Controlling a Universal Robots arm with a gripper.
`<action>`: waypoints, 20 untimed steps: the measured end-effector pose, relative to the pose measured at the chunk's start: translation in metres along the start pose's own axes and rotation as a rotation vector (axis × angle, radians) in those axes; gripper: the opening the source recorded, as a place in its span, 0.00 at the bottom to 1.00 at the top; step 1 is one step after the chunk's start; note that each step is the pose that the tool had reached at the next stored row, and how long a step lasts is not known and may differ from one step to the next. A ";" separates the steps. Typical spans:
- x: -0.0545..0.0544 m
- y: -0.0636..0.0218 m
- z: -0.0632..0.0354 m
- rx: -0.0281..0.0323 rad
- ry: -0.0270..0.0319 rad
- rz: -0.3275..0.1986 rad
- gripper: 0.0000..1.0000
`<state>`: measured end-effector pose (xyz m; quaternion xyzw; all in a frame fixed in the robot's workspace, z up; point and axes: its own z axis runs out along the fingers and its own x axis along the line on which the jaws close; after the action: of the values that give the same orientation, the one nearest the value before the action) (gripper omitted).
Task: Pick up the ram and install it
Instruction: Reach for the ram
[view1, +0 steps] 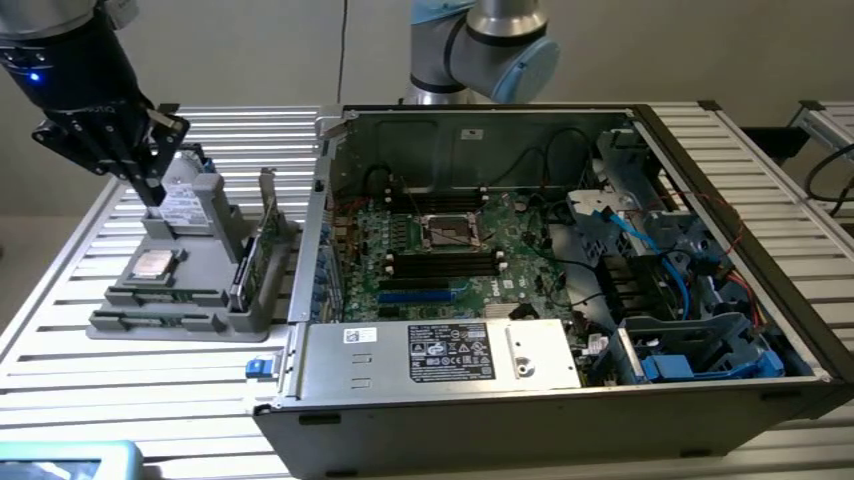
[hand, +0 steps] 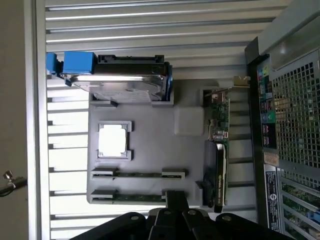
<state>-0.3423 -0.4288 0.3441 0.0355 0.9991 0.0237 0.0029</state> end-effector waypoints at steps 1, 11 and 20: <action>0.002 -0.0007 0.0008 0.0002 0.0008 0.000 0.11; 0.019 -0.0049 0.0055 0.0024 0.0088 0.000 0.11; 0.026 -0.0060 0.0081 0.0060 0.0129 0.000 0.11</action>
<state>-0.3690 -0.4325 0.3356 0.0356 0.9991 0.0209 -0.0037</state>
